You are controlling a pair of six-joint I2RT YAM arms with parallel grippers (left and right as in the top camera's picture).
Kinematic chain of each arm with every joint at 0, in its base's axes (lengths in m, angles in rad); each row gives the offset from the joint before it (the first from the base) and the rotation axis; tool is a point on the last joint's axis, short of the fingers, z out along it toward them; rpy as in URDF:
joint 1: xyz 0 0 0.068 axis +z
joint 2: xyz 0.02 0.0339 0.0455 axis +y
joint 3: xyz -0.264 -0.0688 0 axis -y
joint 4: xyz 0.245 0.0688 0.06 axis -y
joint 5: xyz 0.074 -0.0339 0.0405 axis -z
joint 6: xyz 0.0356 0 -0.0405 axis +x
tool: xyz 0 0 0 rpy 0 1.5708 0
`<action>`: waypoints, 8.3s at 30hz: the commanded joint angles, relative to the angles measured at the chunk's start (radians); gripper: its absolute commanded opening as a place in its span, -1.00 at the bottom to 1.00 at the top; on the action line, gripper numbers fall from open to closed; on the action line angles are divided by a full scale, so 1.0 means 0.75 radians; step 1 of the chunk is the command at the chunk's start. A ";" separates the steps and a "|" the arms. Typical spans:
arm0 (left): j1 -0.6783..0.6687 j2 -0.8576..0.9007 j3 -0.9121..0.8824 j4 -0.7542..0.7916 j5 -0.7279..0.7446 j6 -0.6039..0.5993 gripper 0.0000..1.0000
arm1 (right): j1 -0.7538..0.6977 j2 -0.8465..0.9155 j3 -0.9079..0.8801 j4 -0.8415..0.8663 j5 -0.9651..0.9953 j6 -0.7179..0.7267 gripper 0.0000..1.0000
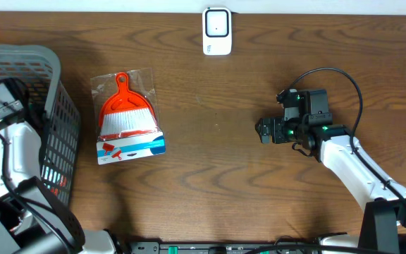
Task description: Scan the item barcode
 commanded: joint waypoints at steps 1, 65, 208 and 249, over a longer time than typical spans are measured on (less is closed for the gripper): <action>-0.003 0.015 0.010 -0.012 -0.017 0.006 0.87 | 0.013 0.007 -0.008 0.005 0.012 -0.013 0.99; -0.002 0.182 0.002 -0.041 -0.278 -0.058 -0.81 | 0.013 0.007 -0.008 0.069 0.013 -0.014 0.99; -1.321 0.102 -0.118 0.250 -0.032 -0.434 0.16 | 0.013 0.007 -0.008 0.103 0.041 -0.034 0.98; -0.053 -0.021 1.017 -0.980 -0.297 -0.828 0.75 | 0.013 0.007 -0.008 0.109 -0.019 -0.034 0.98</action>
